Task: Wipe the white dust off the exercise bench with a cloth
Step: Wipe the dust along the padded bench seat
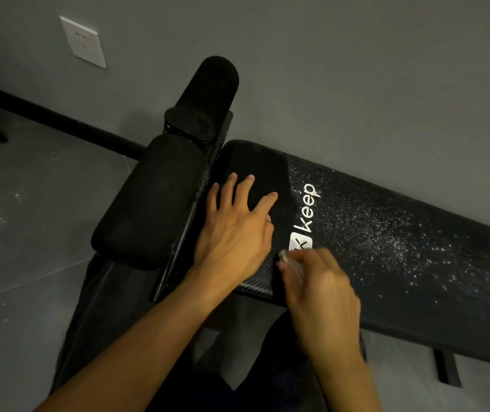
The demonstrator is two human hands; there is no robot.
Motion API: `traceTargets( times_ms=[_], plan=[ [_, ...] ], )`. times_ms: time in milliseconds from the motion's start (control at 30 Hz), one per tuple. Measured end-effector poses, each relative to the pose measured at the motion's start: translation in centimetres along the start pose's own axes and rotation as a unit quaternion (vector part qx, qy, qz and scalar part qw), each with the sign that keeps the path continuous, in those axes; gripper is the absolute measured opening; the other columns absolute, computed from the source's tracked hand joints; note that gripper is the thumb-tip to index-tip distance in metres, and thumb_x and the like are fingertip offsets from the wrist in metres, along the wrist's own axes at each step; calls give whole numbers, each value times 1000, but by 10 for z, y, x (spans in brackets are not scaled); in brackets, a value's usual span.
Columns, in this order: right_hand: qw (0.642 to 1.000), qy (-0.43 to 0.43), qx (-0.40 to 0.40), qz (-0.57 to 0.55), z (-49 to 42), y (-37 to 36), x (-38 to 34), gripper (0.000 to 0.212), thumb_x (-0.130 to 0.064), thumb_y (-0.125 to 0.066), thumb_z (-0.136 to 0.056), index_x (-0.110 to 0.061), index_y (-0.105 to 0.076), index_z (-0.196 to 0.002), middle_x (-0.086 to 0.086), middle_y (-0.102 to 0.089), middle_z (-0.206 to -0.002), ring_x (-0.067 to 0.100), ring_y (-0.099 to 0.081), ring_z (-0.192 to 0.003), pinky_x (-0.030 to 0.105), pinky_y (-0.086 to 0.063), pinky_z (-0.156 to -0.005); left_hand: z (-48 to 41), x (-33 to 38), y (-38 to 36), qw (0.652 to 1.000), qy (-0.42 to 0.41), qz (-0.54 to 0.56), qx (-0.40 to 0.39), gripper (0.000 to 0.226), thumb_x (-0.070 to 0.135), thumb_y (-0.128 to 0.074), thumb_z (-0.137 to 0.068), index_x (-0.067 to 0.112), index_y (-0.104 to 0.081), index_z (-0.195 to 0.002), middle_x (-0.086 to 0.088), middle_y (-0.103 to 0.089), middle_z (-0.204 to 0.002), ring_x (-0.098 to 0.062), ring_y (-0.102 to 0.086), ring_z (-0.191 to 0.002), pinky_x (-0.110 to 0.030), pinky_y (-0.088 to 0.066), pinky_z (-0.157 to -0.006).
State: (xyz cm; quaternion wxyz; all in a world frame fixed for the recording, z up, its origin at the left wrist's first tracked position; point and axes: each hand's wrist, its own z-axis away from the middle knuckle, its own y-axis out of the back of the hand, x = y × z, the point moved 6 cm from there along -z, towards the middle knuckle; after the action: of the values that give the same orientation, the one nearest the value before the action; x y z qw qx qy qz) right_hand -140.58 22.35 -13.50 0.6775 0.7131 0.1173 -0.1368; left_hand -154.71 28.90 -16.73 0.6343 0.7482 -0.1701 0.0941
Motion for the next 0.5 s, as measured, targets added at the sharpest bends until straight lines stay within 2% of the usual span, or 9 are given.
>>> traceTargets(
  times_ms=[133, 333, 433, 500],
  plan=[
    [1000, 4, 22, 2, -8, 0, -4, 22, -45, -56, -98, -31, -65, -111, -10, -56, -105, 22, -65, -83, 34, -45, -63, 1, -1, 2, 1000, -6, 7, 2, 49, 35, -42, -98, 29, -55, -145, -19, -39, -159, -41, -30, -150, -61, -24, -122],
    [999, 9, 19, -33, 28, 5, 11, 18, -48, -58, -93, -35, -66, -104, -18, -57, -102, 9, -64, -81, 30, -44, -59, 0, 1, 0, 1000, -13, 1, 6, 43, 35, -44, -101, 32, -60, -141, -20, -44, -155, -43, -35, -147, -64, -25, -120],
    [999, 1, 29, -14, 9, 4, 12, 18, -44, -59, -96, -33, -66, -108, -14, -56, -105, 16, -64, -83, 33, -45, -63, 0, 5, 2, 1000, -17, -9, 0, 43, 35, -49, -101, 31, -59, -142, -20, -45, -155, -44, -36, -147, -65, -26, -120],
    [999, -2, 41, -1, -9, 2, 8, 21, -42, -58, -98, -29, -66, -112, -10, -56, -107, 21, -65, -85, 35, -47, -65, -1, 8, 2, 999, -18, -19, -23, 46, 36, -46, -104, 33, -50, -150, -18, -35, -162, -42, -26, -152, -63, -18, -124]
  ],
)
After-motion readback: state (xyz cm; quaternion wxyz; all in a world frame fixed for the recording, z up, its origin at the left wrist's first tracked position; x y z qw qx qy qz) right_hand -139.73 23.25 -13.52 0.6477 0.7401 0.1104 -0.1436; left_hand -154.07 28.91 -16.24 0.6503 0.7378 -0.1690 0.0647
